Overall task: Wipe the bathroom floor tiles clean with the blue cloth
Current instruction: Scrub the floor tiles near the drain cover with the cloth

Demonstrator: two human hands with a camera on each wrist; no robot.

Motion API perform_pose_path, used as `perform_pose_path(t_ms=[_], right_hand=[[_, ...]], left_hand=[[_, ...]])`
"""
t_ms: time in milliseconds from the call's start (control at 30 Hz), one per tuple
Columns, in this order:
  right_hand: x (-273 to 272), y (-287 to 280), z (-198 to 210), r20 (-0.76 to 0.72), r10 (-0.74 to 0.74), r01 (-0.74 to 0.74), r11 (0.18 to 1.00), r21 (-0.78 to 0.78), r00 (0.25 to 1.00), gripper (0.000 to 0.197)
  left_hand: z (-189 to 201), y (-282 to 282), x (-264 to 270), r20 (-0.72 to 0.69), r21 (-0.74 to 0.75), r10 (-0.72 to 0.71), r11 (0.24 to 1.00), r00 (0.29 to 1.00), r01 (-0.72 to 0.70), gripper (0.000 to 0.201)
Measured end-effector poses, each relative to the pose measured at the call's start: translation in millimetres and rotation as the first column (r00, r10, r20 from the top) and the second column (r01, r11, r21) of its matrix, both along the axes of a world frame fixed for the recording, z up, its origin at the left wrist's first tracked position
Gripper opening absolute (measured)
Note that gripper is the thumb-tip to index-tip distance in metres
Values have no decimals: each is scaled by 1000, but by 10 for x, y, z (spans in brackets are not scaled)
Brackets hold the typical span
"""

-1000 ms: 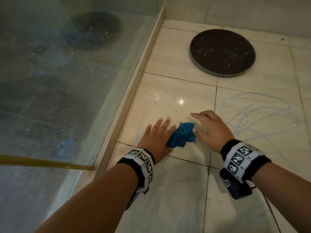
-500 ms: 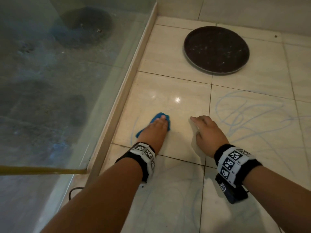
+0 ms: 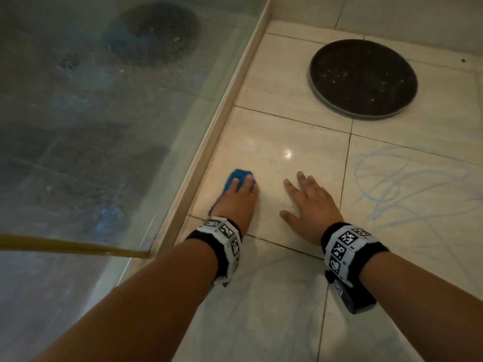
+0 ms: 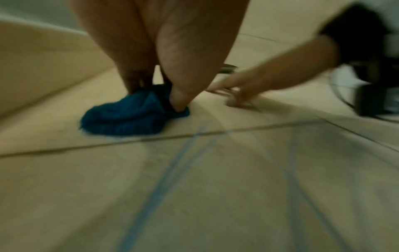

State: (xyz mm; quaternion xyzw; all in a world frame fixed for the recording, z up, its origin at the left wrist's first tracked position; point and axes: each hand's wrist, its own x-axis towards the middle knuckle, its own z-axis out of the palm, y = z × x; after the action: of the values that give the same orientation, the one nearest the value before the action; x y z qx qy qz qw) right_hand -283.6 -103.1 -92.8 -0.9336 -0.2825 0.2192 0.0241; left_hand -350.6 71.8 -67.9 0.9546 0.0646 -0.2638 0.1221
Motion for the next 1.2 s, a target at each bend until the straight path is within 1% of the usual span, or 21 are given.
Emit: perform_pose_path(t_ms=[67, 100, 133, 200, 233, 300, 400, 500, 567, 633, 700, 767, 800, 867, 933, 967, 1000, 1033, 1100, 1167, 1200], right_hand=[[-12, -11, -32, 24, 5, -5, 1000, 12, 1000, 73], [-15, -23, -47, 35, 9, -9, 1000, 14, 999, 73], [-18, -34, -55, 40, 10, -11, 1000, 14, 999, 73], [-33, -44, -59, 33, 7, -8, 1000, 12, 999, 73], [-31, -39, -57, 31, 7, -7, 1000, 12, 999, 73], [-32, -39, -46, 25, 5, -6, 1000, 12, 1000, 72], [-31, -37, -53, 18, 5, -5, 1000, 8, 1000, 72], [-24, -32, -43, -1, -4, 4, 1000, 13, 1000, 72], [-10, -30, -33, -17, -7, 7, 1000, 22, 1000, 72], [7, -29, -22, -28, -2, 2, 1000, 20, 1000, 72], [10, -33, -15, -30, 0, 1, 1000, 15, 1000, 72], [6, -28, -9, -33, -6, 7, 1000, 17, 999, 72], [5, -24, -12, -33, -9, 10, 1000, 22, 999, 72], [2, -27, -23, -24, -14, 15, 999, 30, 1000, 72], [1, -38, -40, -12, -7, 8, 999, 51, 1000, 73], [5, -46, -47, -10, -2, 2, 998, 57, 1000, 73], [15, -54, -47, -10, 3, -3, 998, 60, 1000, 74], [36, -62, -36, -16, 7, -6, 998, 63, 1000, 75], [87, -90, 6, -46, 19, -15, 997, 77, 999, 82], [154, -138, 59, -64, 29, -24, 996, 81, 997, 87], [176, -170, 83, -62, 29, -25, 998, 64, 998, 88]], left_hand=[[-55, -230, -78, -15, -21, -218, 976, 976, 217, 64], [-103, -276, -107, -14, -28, -263, 964, 965, 263, 64], [-128, -251, -122, -14, -42, -238, 971, 971, 237, 64], [-86, -34, -100, 4, -67, -20, 998, 1000, 20, 64], [-36, 105, -71, 14, -47, 93, 995, 996, -93, 66], [36, 285, -22, 19, 5, 191, 982, 981, -191, 69], [73, 199, -107, -20, -6, 165, 986, 986, -165, 76], [25, -24, -371, -56, -64, 22, 998, 998, -26, 77], [0, 22, -481, -59, -99, -30, 995, 998, 24, 76], [-13, 208, -451, -24, -99, 49, 994, 999, -51, 71], [-4, 358, -401, -3, -57, 222, 973, 975, -222, 70], [30, 351, -377, -11, -27, 254, 967, 967, -255, 75], [55, 293, -369, -14, -42, 221, 974, 975, -221, 76], [114, 62, -333, -35, -107, 70, 992, 997, -73, 78], [135, -217, -294, -72, -148, -128, 982, 989, 116, 80], [112, -308, -276, -72, -158, -193, 971, 979, 180, 79], [82, -327, -251, -53, -170, -211, 965, 976, 199, 78], [67, -279, -213, -20, -192, -179, 966, 984, 172, 74], [39, -68, -132, 35, -208, -8, 978, 999, 15, 66], [37, 143, -3, 38, -155, 151, 977, 988, -144, 66], [53, 188, 61, 23, -125, 181, 976, 983, -177, 68]])
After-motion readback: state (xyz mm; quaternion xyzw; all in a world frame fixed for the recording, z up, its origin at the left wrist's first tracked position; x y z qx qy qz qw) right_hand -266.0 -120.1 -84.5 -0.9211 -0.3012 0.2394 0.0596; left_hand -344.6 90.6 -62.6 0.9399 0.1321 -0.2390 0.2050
